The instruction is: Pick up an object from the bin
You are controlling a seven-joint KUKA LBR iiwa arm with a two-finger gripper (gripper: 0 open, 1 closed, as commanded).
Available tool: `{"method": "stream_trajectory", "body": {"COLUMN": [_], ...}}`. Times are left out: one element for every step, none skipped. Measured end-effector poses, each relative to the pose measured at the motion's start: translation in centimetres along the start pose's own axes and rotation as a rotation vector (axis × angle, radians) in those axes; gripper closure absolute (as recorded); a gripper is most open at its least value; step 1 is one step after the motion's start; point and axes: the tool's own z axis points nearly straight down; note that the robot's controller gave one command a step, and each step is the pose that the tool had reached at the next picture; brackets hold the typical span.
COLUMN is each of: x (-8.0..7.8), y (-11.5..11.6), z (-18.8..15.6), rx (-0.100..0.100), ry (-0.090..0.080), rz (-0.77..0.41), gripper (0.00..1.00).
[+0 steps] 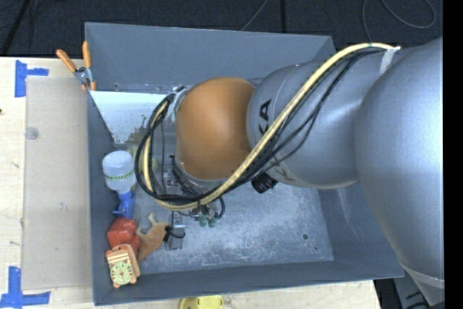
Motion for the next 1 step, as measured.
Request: {"method": "stream_trajectory", "body": {"x": [-0.18], "y": [-0.07], "z": [-0.44], "rx": [-0.002], "ry": [-0.007], "rz": [0.004], "gripper": [0.0]}}
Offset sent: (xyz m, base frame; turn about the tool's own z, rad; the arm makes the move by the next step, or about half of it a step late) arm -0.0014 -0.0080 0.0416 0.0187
